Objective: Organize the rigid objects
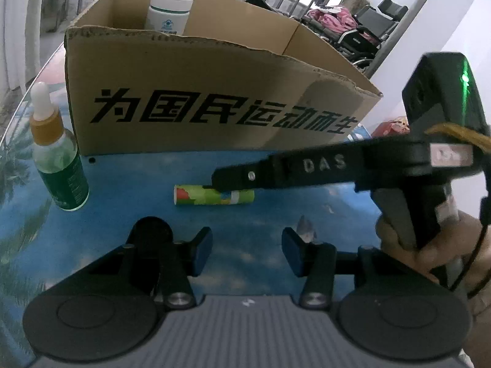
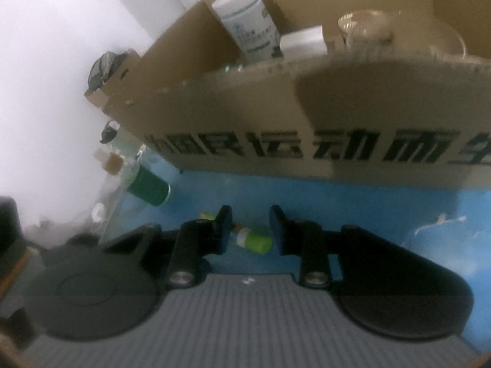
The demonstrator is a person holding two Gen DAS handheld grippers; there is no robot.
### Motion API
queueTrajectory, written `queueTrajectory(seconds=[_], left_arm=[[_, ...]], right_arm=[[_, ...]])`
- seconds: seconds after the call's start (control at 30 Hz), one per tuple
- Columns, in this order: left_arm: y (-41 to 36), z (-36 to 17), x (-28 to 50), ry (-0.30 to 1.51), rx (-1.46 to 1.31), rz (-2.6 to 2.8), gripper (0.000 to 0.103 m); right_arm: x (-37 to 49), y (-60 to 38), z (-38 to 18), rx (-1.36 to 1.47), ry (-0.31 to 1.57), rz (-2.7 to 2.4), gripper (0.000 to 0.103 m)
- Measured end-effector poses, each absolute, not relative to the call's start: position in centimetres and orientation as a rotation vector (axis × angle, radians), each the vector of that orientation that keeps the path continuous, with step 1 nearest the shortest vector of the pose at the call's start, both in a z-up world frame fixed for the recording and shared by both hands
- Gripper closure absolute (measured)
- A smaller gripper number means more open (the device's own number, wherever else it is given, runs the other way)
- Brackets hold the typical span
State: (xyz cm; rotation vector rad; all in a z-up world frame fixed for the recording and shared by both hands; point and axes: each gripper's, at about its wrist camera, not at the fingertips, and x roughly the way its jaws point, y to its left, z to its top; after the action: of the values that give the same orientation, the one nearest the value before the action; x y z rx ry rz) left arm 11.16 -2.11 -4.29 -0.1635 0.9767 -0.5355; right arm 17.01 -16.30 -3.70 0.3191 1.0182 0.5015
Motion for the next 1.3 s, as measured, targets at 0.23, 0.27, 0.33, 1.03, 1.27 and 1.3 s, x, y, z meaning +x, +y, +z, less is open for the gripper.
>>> queueTrajectory(seconds=[0.23, 0.27, 0.33, 1.03, 1.27, 1.3], left_arm=[[-2.2, -4.2, 11.4, 0.974, -0.171, -0.537, 0.053], [-2.0, -4.2, 11.4, 0.974, -0.169, -0.537, 0.053], [-2.1, -4.1, 11.3, 0.973, -0.166, -0.536, 0.053], [-3.4, -1.8, 9.3, 0.873, -0.056, -0.513, 0.064], [-3.7, 3.1, 8.3, 0.729, -0.018, -0.532, 0.064], [-3.9, 3.9, 8.4, 0.707, -0.011, -0.534, 0.064]], right_arm=[[15.9, -16.3, -3.9, 0.35, 1.071, 0.55, 0.077], [15.8, -16.2, -3.9, 0.354, 1.079, 0.556, 0.077], [15.6, -16.0, -4.0, 0.356, 1.092, 0.569, 0.078], [13.7, -16.1, -2.3, 0.34, 1.059, 0.599, 0.088], [12.4, -16.6, 2.8, 0.304, 0.926, 0.606, 0.088], [12.3, -16.7, 3.8, 0.293, 0.899, 0.606, 0.088]])
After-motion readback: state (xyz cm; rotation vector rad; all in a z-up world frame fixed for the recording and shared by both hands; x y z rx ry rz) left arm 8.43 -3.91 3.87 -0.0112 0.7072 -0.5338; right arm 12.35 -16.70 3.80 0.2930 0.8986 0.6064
